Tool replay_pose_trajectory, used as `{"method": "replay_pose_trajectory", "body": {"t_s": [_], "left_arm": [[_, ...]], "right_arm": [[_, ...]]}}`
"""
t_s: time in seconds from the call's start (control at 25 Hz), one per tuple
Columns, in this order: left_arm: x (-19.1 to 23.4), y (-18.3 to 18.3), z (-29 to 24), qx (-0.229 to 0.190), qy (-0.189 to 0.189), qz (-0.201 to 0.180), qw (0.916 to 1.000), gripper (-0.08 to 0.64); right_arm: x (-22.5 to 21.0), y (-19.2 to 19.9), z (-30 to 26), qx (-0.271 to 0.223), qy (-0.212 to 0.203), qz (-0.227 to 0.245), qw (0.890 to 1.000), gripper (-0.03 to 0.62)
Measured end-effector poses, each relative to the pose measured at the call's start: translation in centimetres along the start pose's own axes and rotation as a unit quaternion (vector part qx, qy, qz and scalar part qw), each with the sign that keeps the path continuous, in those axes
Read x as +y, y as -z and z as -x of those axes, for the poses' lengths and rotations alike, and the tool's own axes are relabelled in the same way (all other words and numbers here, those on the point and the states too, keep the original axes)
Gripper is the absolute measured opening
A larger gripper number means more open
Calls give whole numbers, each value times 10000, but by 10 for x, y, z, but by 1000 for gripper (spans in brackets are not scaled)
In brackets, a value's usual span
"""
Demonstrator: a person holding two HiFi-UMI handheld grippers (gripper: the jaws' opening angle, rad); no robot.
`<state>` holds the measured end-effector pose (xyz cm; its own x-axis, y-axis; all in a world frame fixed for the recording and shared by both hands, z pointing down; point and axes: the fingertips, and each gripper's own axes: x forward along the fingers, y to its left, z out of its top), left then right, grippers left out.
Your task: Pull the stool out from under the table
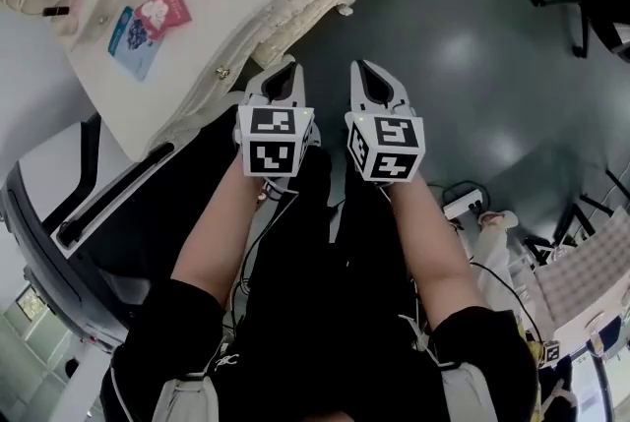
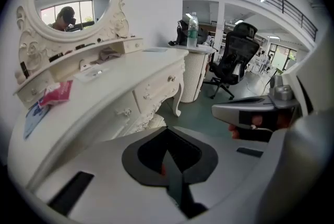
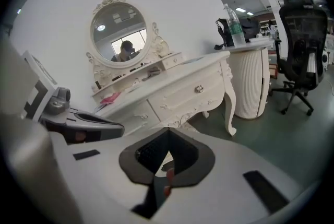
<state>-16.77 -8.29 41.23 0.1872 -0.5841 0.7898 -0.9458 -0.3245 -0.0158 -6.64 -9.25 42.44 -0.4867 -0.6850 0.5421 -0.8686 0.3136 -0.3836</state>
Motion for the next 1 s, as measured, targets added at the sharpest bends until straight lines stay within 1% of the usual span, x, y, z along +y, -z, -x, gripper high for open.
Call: {"method": "replay_pose_trajectory", "body": {"t_s": [0.12, 0.2, 0.4, 0.52, 0.68, 0.76, 0.84, 0.96, 1.0], "left_arm": [[7, 26, -43, 227, -76, 67, 9997, 2], [11, 43, -73, 395, -47, 98, 9992, 2], [35, 93, -134, 968, -71, -85, 9952, 2], [49, 111, -168, 1178, -105, -208, 9928, 2], [62, 124, -197, 1302, -157, -219, 9911, 1], [65, 129, -205, 1349, -169, -199, 9905, 2], [69, 133, -211, 1392, -178, -155, 9900, 2], [74, 140, -214, 1503, -195, -122, 9884, 2], [74, 141, -215, 1535, -193, -145, 9879, 2]], "right_arm": [[-23, 36, -43, 188, -154, -155, 9996, 5], [-38, 63, -70, 351, -232, -233, 9988, 5], [-44, 131, -123, 796, -526, -320, 9949, 5], [-47, 152, -156, 880, -644, -532, 9926, 5], [-47, 166, -195, 883, -888, -938, 9877, 5], [-46, 171, -213, 817, -1145, -1298, 9815, 5], [-45, 175, -231, 757, -1375, -1743, 9721, 5], [-50, 177, -257, 710, -1499, -2657, 9497, 6], [-50, 176, -266, 684, -1588, -2947, 9398, 46]]}}
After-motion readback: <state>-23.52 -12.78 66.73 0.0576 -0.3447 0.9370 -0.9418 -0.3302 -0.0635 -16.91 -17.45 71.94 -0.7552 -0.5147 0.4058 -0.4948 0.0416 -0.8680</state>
